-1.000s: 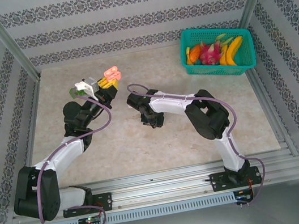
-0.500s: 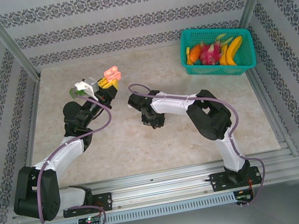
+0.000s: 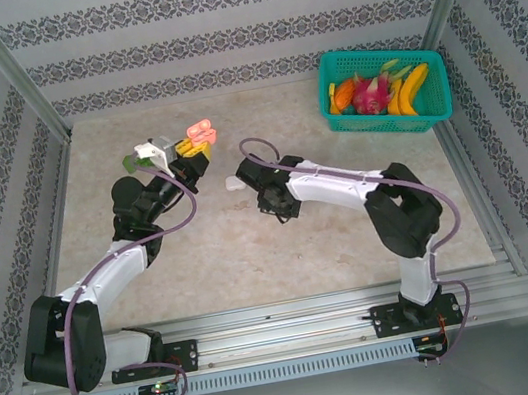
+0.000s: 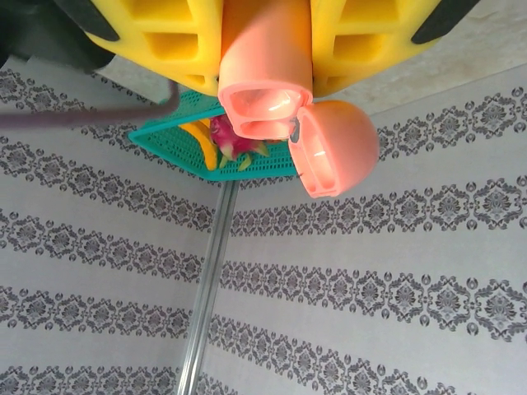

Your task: Insert the wireless bluetooth earbuds into the charging case

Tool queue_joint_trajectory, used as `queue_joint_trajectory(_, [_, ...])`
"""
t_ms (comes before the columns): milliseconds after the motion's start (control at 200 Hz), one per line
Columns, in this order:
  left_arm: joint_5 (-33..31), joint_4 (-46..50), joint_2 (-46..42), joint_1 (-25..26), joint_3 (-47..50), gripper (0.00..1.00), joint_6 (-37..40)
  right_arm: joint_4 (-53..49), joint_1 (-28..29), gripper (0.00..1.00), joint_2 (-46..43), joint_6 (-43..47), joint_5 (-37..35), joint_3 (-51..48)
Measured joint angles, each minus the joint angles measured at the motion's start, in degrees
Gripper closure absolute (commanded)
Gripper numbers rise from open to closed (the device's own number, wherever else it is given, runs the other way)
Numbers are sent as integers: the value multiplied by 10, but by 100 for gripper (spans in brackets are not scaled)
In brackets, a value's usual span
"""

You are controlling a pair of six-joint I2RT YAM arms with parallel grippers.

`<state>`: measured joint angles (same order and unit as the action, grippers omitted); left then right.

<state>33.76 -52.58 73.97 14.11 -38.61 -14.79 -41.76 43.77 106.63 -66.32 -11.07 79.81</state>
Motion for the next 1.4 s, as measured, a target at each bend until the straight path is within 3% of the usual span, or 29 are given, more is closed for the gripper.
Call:
queue_joint_trajectory(505, [79,49,5,2,-42,100,31,83,-42,75,-216,115,-56,-30])
queue_joint_trajectory(724, [78,89,16,45,-68,100,88,147,-43,75,-288,199,-71,-21])
queue_joint_trajectory(1094, [-41,95,38,129,-80,100,172,301,-41,75,-320,278,-53,-14])
queue_joint_trajectory(1399, [-101,47,92,161,-139,100,186,426,-35,75,-352,270,-34,-75])
